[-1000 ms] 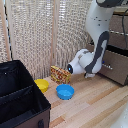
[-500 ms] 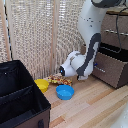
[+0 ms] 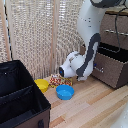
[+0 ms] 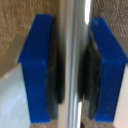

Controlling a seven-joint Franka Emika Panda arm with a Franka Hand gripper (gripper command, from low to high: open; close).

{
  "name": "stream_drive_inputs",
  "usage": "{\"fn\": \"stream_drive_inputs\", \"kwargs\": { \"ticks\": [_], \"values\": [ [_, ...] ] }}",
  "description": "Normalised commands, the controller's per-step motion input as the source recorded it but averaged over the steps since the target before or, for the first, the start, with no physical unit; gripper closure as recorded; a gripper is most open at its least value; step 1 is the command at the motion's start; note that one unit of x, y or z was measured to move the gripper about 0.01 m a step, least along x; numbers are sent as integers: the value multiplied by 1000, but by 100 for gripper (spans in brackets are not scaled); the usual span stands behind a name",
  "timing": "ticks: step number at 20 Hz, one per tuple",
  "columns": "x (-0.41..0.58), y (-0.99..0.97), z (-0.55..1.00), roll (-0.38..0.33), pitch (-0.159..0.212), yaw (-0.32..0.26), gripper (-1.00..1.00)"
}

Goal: Move your gripper towards the bottom drawer handle. Grasp the handle gently with your gripper. Apply gentle outward force to slide the bottom drawer open.

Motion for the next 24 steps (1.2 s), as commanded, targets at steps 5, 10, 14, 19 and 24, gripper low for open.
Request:
{"fn": "stream_drive_inputs", "kwargs": {
  "ticks": [5,10,14,19,24],
  "values": [
    [150,956,-440,-43,91,10,100],
    [45,183,282,-97,19,-7,-100],
    [174,61,591,-3,17,-22,-100],
    [227,119,419,6,32,-2,-100],
    [305,205,170,89,13,-46,-100]
  ]
}}
